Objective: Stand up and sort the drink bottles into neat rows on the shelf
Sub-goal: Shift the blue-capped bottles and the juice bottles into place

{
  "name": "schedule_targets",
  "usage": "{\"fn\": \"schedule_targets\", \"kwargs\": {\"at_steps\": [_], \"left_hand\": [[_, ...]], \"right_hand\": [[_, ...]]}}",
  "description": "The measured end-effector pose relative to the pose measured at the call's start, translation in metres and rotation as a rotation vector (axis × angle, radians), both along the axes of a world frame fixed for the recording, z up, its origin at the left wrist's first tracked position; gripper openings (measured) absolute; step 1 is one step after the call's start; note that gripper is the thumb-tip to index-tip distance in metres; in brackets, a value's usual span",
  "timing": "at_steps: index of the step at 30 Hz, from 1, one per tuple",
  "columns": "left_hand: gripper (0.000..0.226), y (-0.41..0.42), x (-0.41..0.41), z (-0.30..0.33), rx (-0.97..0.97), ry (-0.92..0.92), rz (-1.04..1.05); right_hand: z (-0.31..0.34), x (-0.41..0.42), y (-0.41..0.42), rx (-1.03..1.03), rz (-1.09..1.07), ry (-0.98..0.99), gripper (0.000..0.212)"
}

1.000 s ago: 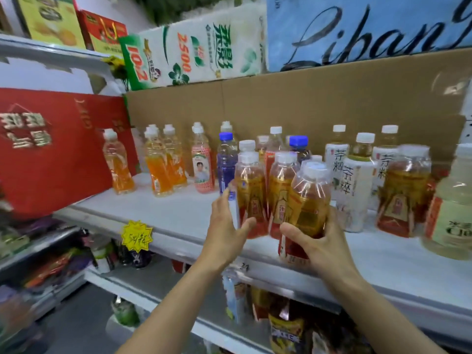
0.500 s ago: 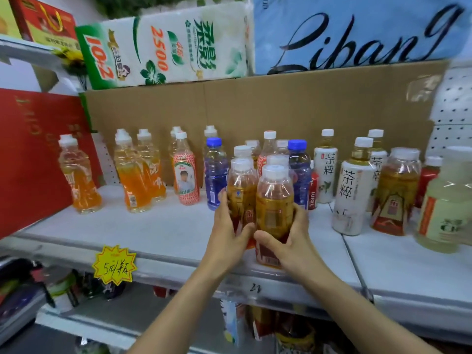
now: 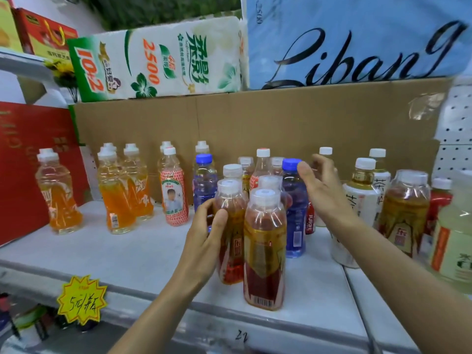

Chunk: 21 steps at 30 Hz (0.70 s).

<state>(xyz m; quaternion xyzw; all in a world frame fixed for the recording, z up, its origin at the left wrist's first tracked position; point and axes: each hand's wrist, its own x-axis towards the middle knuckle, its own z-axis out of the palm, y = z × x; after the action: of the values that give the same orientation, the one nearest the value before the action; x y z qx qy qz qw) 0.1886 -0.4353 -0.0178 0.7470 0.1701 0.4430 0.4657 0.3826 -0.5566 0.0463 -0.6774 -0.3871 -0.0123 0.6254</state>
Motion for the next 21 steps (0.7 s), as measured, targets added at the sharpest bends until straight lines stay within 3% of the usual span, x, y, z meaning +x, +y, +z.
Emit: {"fn": "schedule_targets", "kwargs": {"at_steps": [4,12,17,21], "left_hand": [[0.041,0.004,0.004,0.003,-0.014,-0.039,0.003],[0.038,0.074,0.028,0.033,-0.004,-0.106,0.177],[0.070,0.123,0.062,0.047,-0.111,0.022,0.218],[0.064,0.139,0.075,0.033,-0.221,0.043,0.124]], "right_hand": [[0.005,0.018,0.027,-0.095,0.157,0.126,0.042],[-0.001,0.010,0.004,-0.001,0.048,0.009,0.016],[-0.007,-0.009,-0.036,0.029,-0.007,0.017,0.033],[-0.011,-0.027,-0.057,0.071,-0.104,0.002,0.032]]}}
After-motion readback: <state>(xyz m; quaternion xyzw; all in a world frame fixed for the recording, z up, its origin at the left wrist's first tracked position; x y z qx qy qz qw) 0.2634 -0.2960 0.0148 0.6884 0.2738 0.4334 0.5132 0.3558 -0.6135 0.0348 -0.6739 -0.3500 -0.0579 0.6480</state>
